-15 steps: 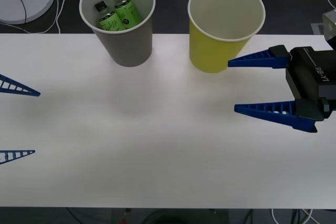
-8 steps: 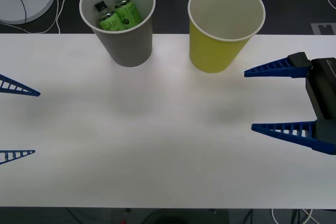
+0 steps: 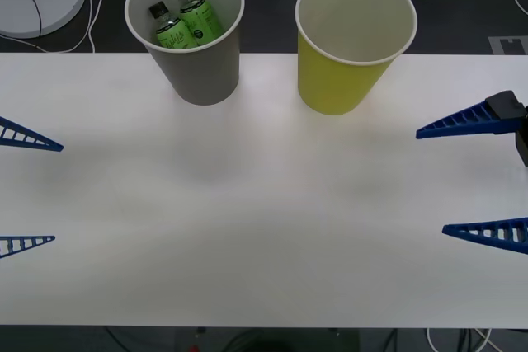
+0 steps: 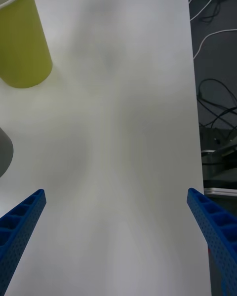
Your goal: Put the can into the green bin and the plastic bottle into the gray bin
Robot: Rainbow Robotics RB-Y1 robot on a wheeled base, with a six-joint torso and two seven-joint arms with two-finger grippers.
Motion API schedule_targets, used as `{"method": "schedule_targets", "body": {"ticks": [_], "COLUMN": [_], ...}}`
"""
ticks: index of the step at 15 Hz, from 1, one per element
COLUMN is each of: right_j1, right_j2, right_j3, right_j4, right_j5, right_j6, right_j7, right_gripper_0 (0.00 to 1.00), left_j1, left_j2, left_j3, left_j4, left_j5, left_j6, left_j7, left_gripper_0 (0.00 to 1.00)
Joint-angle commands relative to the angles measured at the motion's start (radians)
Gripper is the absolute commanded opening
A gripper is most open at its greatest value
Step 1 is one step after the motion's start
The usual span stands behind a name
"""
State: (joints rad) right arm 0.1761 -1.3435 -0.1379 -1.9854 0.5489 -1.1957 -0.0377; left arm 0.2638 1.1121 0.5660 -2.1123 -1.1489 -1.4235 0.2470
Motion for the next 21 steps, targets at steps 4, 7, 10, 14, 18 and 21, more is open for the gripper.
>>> {"method": "schedule_targets", "body": {"ticks": [4,7,10,14,18,21], "right_j1": [0.184,0.19,0.197,0.207,0.233,0.237], "right_j2": [0.007,0.037,0.047,0.058,0.083,0.084], "right_j3": [-0.184,-0.216,-0.226,-0.246,-0.293,-0.293], "right_j4": [-0.066,-0.082,-0.101,-0.107,-0.127,-0.128], "right_j5": [0.023,0.065,0.083,0.098,0.135,0.141], "right_j6": [-0.013,-0.005,0.015,0.016,0.016,0.016], "right_j7": [0.053,0.073,0.094,0.099,0.082,0.079], "right_gripper_0": [1.0,1.0,1.0,1.0,1.0,1.0], "left_j1": [0.0,0.0,0.0,0.0,0.0,0.0], "left_j2": [0.0,0.0,0.0,0.0,0.0,0.0], "left_j3": [0.0,0.0,0.0,0.0,0.0,0.0], "left_j4": [0.0,0.0,0.0,0.0,0.0,0.0], "left_j5": [0.0,0.0,0.0,0.0,0.0,0.0], "left_j6": [0.0,0.0,0.0,0.0,0.0,0.0], "left_j7": [0.0,0.0,0.0,0.0,0.0,0.0], "left_gripper_0": [1.0,1.0,1.0,1.0,1.0,1.0]}}
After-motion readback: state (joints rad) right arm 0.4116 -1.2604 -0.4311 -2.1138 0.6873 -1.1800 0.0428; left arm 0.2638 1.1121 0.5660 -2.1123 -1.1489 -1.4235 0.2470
